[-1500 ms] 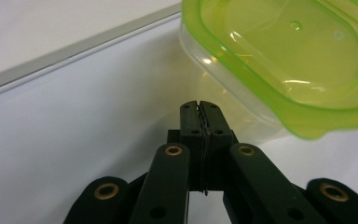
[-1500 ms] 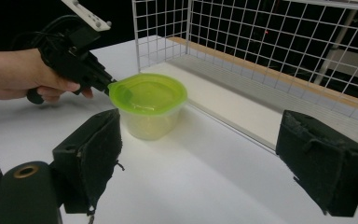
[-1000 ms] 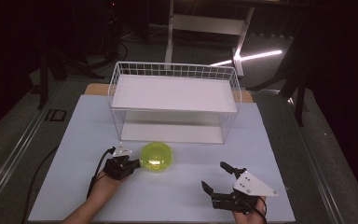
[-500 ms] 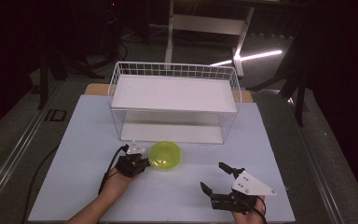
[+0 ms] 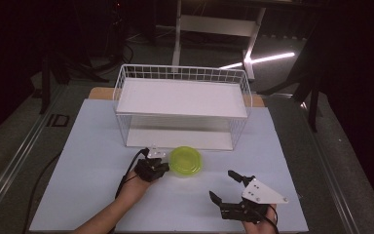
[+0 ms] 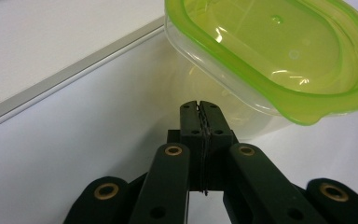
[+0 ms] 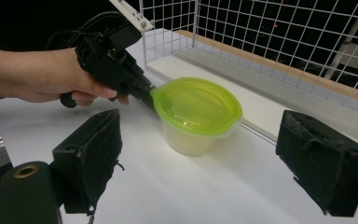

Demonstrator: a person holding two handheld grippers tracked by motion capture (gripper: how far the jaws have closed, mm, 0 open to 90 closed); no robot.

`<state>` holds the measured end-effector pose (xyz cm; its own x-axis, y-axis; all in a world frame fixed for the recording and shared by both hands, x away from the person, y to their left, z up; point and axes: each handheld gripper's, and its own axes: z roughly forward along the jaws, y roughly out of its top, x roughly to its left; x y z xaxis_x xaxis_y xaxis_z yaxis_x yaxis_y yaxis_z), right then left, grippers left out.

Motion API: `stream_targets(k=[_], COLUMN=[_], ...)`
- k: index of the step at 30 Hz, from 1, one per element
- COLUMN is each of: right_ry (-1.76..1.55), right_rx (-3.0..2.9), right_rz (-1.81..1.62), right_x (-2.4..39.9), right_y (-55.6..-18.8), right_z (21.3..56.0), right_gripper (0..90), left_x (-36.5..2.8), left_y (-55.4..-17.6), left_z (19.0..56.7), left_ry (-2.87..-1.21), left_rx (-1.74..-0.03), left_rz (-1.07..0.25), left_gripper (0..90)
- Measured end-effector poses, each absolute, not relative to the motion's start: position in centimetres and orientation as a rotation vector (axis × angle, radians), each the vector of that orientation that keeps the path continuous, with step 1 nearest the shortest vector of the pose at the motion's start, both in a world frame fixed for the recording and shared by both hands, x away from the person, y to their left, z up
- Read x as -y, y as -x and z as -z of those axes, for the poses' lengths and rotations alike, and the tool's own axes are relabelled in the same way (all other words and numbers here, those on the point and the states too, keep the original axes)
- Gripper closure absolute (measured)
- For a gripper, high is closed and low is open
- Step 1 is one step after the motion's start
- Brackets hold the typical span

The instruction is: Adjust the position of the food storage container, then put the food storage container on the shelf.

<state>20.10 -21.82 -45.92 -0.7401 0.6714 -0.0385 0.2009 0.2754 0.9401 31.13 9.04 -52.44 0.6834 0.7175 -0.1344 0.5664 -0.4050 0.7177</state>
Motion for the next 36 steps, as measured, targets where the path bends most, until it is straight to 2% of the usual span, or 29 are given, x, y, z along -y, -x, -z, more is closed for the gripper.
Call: stream_targets(k=[4, 9, 14, 16, 21, 23, 24, 25, 27, 29, 36], right_ry=[-0.784, -0.782, -0.786, -0.785, -0.781, -0.781, -0.781, -0.785, -0.785, -0.775, -0.768], right_rx=[-2.117, -2.115, -2.116, -2.120, -2.128, -2.130, -2.132, -2.133, -2.133, -2.135, -2.130], right_rz=[-1.466, -1.461, -1.457, -1.457, -1.451, -1.451, -1.450, -1.450, -1.455, -1.452, -1.447], right_x=[21.8, 21.8, 21.7, 21.6, 21.3, 21.3, 21.2, 21.2, 21.1, 21.0, 20.6], right_y=[-20.1, -20.1, -20.1, -20.1, -20.0, -20.1, -20.1, -20.1, -20.0, -19.9, -19.8], right_z=[45.9, 45.9, 46.0, 46.0, 46.0, 46.1, 46.1, 46.1, 46.0, 46.0, 45.6], right_gripper=[14.2, 14.2, 14.2, 14.2, 14.2, 14.3, 14.3, 14.2, 14.2, 14.2, 14.8], left_x=[-9.6, -11.0, -12.6, -13.3, -14.6, -14.6, -14.7, -14.9, -15.0, -15.1, -14.8], left_y=[-31.0, -30.3, -28.8, -28.3, -27.3, -27.2, -26.8, -26.7, -26.3, -26.0, -24.6], left_z=[52.4, 52.3, 52.0, 51.8, 50.9, 50.8, 50.4, 50.3, 49.8, 49.3, 47.8], left_ry=[-2.108, -2.076, -2.053, -2.045, -1.997, -1.988, -1.947, -1.933, -1.921, -1.897, -1.847], left_rx=[-0.974, -0.960, -0.931, -0.938, -0.926, -0.916, -0.930, -0.910, -0.892, -0.878, -0.832], left_rz=[-0.249, -0.221, -0.207, -0.199, -0.148, -0.146, -0.146, -0.126, -0.149, -0.143, -0.125], left_gripper=[89.7, 82.6, 62.9, 58.5, 36.4, 23.3, 23.3, 16.4, 12.8, 3.4, 2.3])
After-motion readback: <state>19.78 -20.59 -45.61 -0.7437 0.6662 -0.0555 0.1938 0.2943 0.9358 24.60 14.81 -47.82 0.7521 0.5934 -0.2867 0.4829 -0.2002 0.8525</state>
